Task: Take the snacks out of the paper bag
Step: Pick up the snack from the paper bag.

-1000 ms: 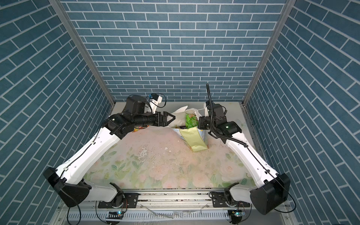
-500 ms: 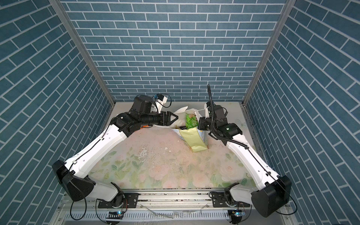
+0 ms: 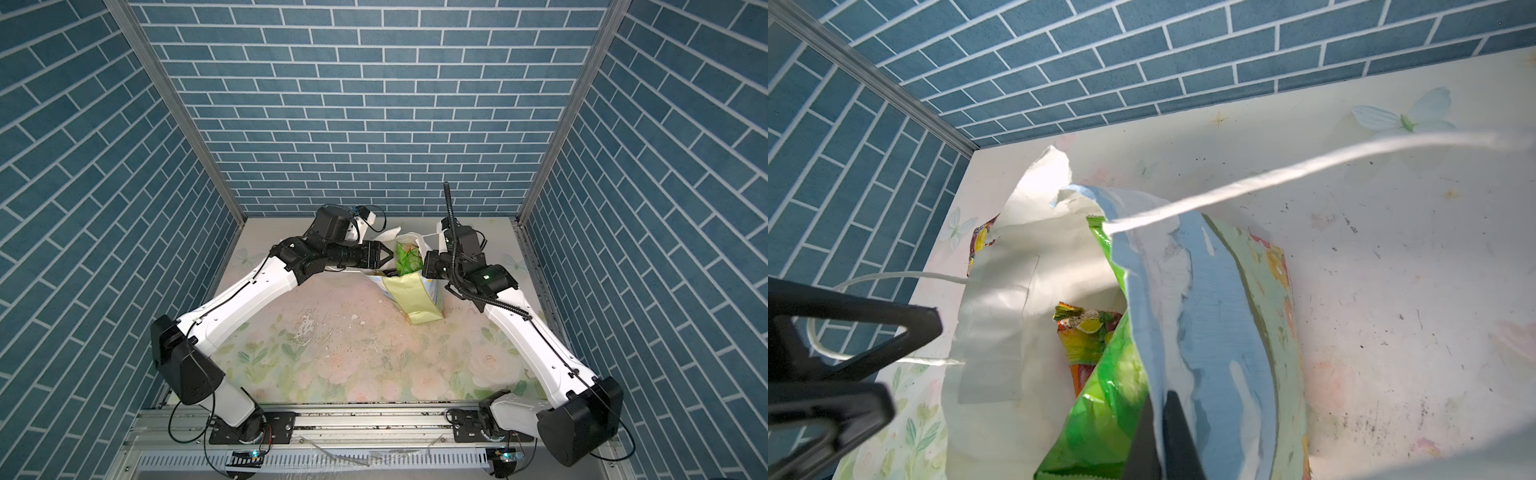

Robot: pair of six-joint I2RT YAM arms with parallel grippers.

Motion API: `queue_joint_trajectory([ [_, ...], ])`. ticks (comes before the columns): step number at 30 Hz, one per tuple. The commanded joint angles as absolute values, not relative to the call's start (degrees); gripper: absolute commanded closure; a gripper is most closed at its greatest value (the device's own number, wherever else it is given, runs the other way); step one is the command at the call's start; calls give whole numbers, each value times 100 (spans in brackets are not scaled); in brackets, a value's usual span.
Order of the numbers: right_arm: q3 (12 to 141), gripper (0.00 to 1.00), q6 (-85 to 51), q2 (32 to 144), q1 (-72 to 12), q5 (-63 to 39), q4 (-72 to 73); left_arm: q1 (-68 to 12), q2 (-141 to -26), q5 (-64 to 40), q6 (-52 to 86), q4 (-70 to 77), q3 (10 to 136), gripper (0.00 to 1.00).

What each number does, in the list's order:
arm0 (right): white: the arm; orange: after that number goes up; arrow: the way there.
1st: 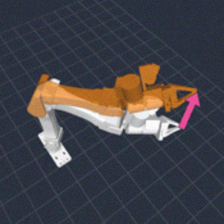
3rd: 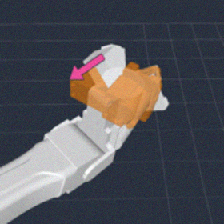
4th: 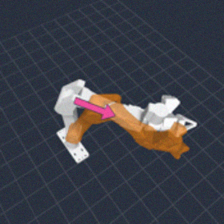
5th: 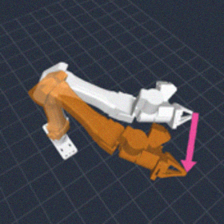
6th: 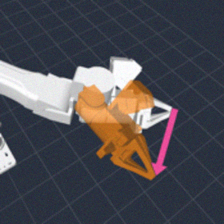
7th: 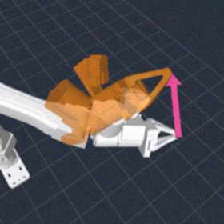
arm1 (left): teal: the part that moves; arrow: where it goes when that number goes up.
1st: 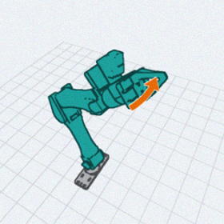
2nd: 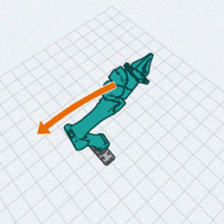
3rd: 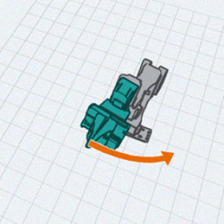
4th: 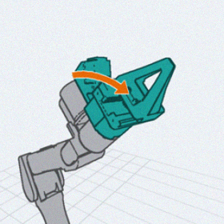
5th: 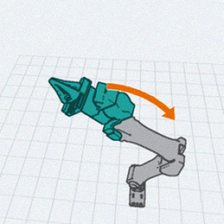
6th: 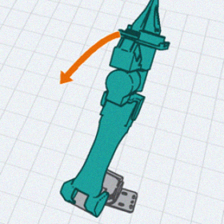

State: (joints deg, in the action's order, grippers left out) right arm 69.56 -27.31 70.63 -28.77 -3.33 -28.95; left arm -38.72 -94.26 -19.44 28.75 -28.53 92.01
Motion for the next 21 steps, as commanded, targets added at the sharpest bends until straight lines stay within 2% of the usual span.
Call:
queue_joint_trajectory([
  [1, 6991, 100, -2986, 6817, -2900, -466, -2481, -3912, -9622, -1856, 2906, -2805, 9424, 38],
  [12, 6860, 100, -3135, 6782, -2917, -739, -2334, -3911, -10541, -1555, 2888, -3277, 10421, 41],
  [21, 6806, 100, -3146, 6742, -2920, -729, -2324, -3911, -10967, -1369, 2922, -3323, 10672, 41],
])
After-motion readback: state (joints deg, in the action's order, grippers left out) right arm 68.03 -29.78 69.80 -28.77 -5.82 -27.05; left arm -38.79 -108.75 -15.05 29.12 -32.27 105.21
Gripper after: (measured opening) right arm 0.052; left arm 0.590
